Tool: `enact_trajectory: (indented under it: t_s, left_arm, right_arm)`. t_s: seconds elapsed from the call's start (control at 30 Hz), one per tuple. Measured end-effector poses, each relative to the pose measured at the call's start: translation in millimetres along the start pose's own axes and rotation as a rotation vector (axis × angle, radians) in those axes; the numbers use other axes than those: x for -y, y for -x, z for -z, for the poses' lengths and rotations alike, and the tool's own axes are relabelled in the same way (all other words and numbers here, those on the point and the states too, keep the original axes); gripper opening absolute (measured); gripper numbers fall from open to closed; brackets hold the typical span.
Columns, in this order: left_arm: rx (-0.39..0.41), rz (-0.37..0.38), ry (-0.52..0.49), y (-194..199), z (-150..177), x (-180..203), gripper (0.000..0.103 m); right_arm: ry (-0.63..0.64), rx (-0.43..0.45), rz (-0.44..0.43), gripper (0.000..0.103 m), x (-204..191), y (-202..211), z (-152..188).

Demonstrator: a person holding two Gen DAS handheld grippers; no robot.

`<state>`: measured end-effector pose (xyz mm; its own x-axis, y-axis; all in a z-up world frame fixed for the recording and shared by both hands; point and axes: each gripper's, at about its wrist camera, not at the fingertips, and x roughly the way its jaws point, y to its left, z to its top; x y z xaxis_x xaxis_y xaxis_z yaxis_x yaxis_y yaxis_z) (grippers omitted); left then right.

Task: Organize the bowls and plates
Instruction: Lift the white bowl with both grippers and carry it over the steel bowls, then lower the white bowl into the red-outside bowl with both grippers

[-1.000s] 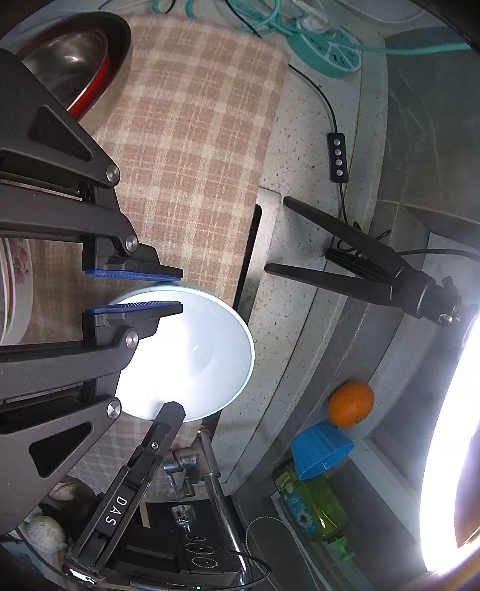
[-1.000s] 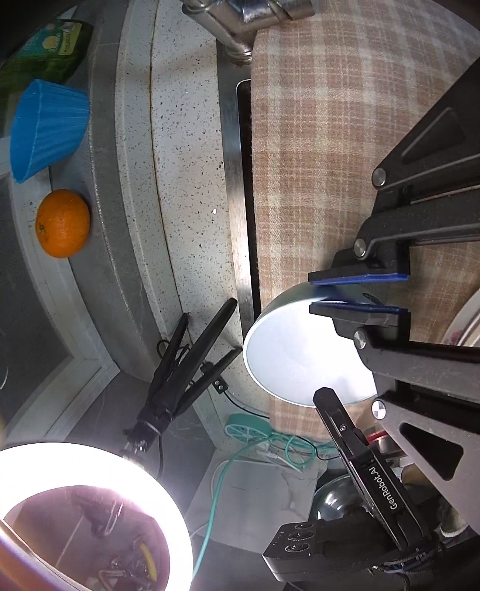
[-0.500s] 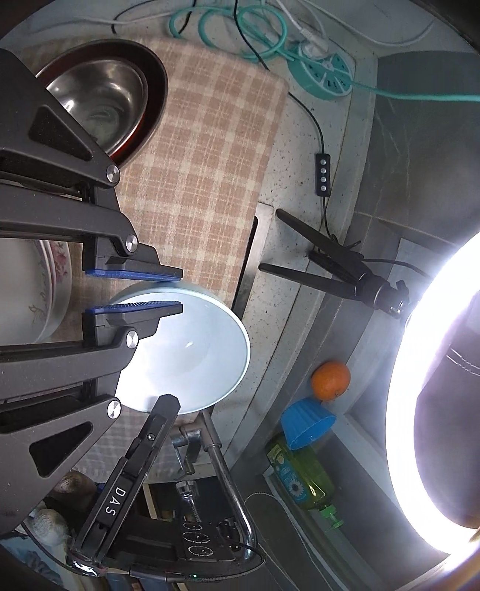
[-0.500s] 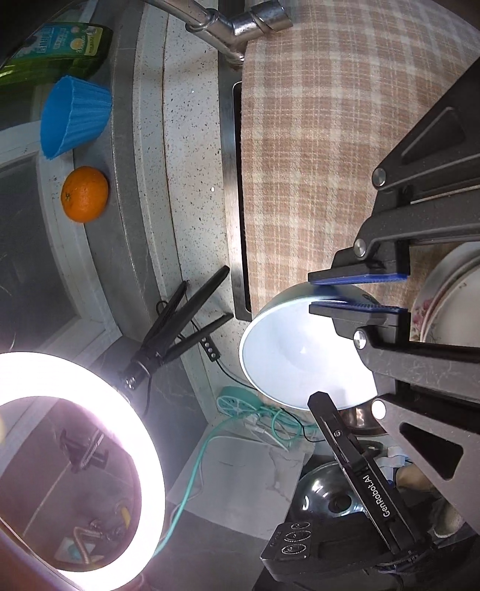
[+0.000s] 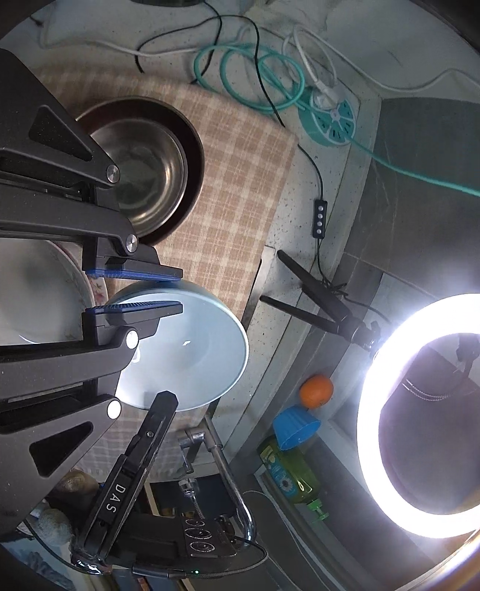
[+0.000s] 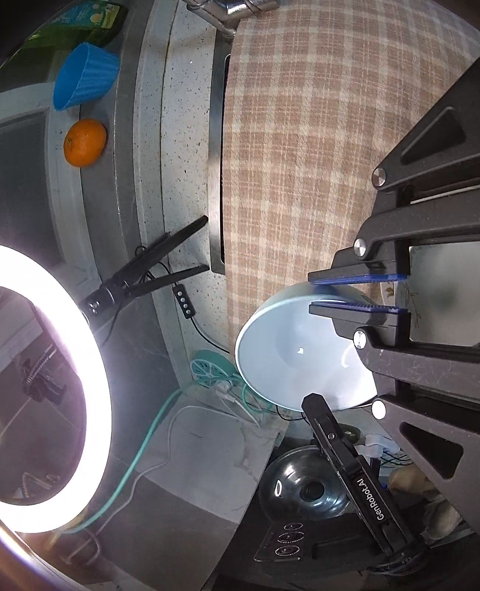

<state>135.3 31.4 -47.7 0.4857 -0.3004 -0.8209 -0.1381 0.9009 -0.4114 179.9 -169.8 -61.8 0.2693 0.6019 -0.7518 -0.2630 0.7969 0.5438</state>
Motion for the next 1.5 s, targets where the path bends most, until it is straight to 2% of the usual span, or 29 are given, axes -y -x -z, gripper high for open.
enact_trajectory:
  t_s: [0.7,1.13,1.5]
  left_arm:
    - [0.023,-0.039,0.090,33,27,-75,0.009]
    - [-0.012,-0.063,0.133,23,33,-109,0.009]
    - [-0.033,-0.077,0.145,12,34,-120,0.009]
  right_arm:
    - [0.104,-0.072,0.006,0.008,-75,-43,35]
    - [0.140,-0.111,0.050,0.008,-94,-77,45]
    - [0.159,-0.136,0.087,0.008,-96,-95,48]
